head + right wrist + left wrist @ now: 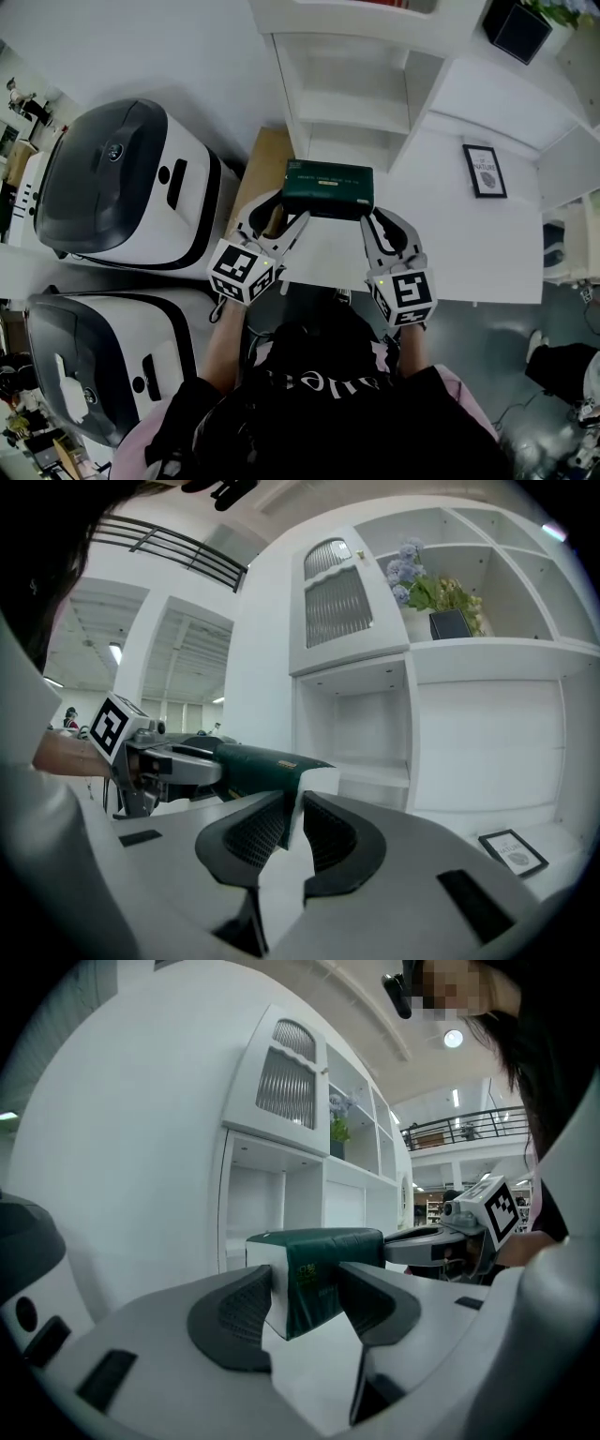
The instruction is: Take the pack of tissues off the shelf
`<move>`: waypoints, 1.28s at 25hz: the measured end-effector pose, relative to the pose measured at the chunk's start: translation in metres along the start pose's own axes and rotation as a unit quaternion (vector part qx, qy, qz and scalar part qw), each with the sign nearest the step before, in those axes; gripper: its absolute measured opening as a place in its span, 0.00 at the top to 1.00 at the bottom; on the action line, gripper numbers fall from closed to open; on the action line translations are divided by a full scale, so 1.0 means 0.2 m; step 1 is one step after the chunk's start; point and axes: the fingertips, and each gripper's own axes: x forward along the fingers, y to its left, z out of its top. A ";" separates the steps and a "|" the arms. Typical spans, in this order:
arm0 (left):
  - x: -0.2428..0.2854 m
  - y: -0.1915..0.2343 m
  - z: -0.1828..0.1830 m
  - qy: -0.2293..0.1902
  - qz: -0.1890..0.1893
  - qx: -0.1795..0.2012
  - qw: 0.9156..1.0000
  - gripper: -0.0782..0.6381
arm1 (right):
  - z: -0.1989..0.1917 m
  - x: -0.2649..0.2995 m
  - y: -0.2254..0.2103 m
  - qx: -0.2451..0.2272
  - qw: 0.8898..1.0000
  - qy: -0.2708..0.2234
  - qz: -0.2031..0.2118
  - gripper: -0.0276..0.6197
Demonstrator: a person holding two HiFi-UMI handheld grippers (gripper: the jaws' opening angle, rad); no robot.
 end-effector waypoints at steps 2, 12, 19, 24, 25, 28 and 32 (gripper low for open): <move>-0.11 -0.01 0.00 -0.005 -0.003 0.004 1.000 0.57 | 0.00 -0.04 0.11 0.003 1.000 0.002 -0.003 0.82; -0.74 -0.09 -0.04 -0.037 -0.019 -0.004 0.999 0.57 | 0.03 -0.32 0.70 -0.004 1.000 -0.007 -0.027 0.82; -1.03 -0.16 -0.06 -0.051 -0.032 -0.010 0.998 0.58 | 0.05 -0.49 0.98 -0.011 0.999 -0.008 -0.043 0.82; -1.16 -0.22 -0.06 -0.061 -0.036 -0.020 0.997 0.58 | 0.06 -0.59 1.08 -0.017 0.999 -0.007 -0.050 0.82; -1.18 -0.23 -0.06 -0.063 -0.036 -0.022 0.997 0.58 | 0.07 -0.60 1.10 -0.018 0.999 -0.007 -0.051 0.82; -1.22 -0.25 -0.06 -0.067 -0.037 -0.026 0.997 0.58 | 0.08 -0.64 1.13 -0.021 0.998 -0.008 -0.051 0.82; -1.25 -0.29 -0.04 -0.070 -0.035 -0.025 0.997 0.58 | 0.09 -0.68 1.14 -0.023 0.998 -0.011 -0.052 0.82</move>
